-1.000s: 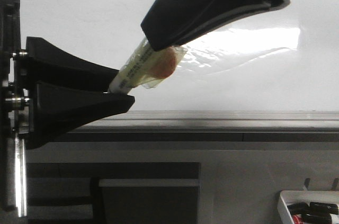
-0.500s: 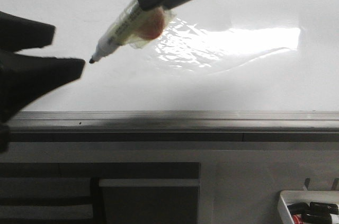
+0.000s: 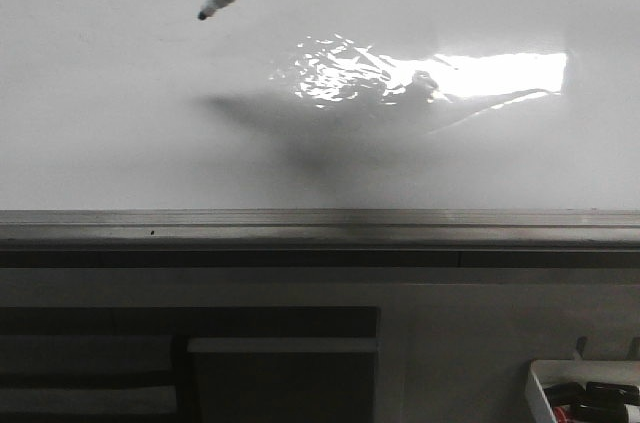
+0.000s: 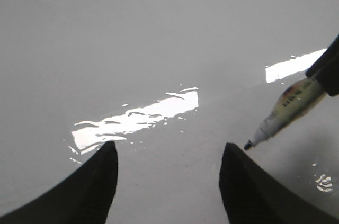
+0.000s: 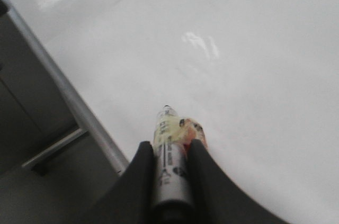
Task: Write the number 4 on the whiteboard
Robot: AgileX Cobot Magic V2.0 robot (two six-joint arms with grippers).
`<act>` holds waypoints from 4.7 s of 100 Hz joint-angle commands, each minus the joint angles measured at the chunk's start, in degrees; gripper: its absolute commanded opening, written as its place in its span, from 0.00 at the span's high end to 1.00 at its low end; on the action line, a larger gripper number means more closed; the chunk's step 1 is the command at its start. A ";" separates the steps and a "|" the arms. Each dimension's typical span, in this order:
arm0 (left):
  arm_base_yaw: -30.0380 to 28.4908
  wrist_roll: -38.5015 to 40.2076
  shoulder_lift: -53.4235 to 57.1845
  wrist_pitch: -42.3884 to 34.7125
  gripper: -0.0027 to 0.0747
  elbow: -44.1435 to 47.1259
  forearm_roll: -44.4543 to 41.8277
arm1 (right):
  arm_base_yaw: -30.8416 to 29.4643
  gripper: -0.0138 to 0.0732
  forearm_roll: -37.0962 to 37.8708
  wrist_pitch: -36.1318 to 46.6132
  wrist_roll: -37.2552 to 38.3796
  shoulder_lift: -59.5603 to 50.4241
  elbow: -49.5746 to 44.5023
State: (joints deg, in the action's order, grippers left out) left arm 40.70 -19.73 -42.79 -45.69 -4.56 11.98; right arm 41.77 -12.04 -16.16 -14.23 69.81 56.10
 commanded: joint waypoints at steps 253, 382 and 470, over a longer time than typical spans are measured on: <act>2.21 4.59 -19.50 4.65 0.45 -10.61 -28.02 | 5.64 0.91 -9.32 -15.54 -6.93 0.39 4.34; 0.02 27.25 -22.76 40.06 0.99 -28.59 5.51 | -2.90 0.43 -7.46 -17.73 -7.03 -5.42 4.43; -7.19 26.58 -24.66 49.25 0.82 -31.12 14.54 | -3.59 0.43 -7.39 -20.51 -7.03 -6.34 4.43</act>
State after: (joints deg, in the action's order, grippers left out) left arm 33.84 6.98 -68.13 6.50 -33.80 25.80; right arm 38.58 -19.09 -39.33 -20.71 64.80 58.75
